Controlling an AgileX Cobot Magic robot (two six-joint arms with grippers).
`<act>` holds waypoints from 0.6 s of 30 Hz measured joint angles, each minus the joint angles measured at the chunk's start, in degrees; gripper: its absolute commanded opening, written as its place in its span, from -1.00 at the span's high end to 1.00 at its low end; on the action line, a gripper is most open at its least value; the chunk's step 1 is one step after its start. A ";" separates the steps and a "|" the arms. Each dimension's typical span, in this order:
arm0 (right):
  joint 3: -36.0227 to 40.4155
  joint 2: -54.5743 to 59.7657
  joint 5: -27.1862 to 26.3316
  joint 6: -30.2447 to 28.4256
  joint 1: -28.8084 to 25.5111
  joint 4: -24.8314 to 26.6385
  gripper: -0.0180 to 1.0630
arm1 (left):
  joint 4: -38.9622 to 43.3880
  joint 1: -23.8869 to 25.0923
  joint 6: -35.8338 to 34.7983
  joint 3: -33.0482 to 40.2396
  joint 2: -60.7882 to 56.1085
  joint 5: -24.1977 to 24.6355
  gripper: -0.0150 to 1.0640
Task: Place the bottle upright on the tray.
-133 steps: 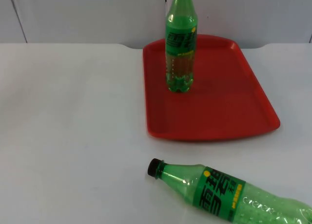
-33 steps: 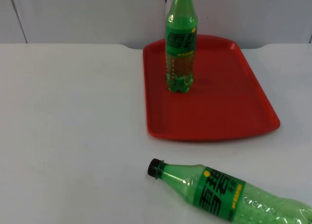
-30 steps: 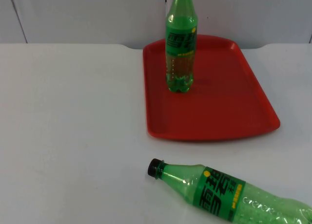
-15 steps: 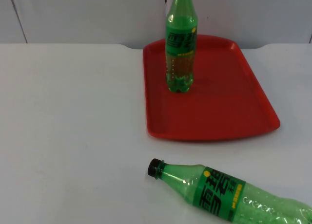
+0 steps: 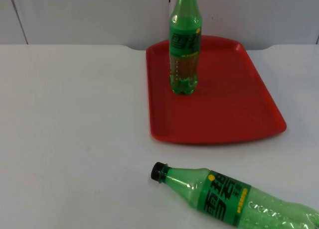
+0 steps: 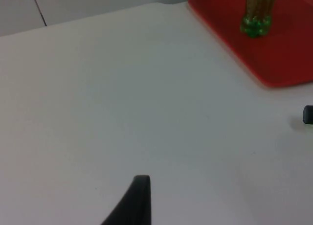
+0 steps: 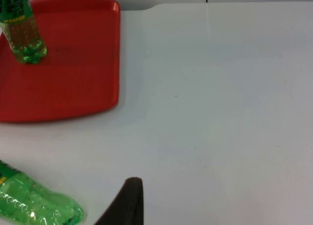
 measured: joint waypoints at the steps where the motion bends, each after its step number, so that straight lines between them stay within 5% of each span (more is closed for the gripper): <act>1: 0.00 0.00 0.00 0.00 0.00 0.00 -0.98 | 0.00 0.00 0.00 0.00 0.00 0.00 -0.97; 18: 0.00 0.00 0.00 0.00 0.00 0.00 -0.98 | 0.00 0.00 0.10 0.00 0.00 0.00 -0.97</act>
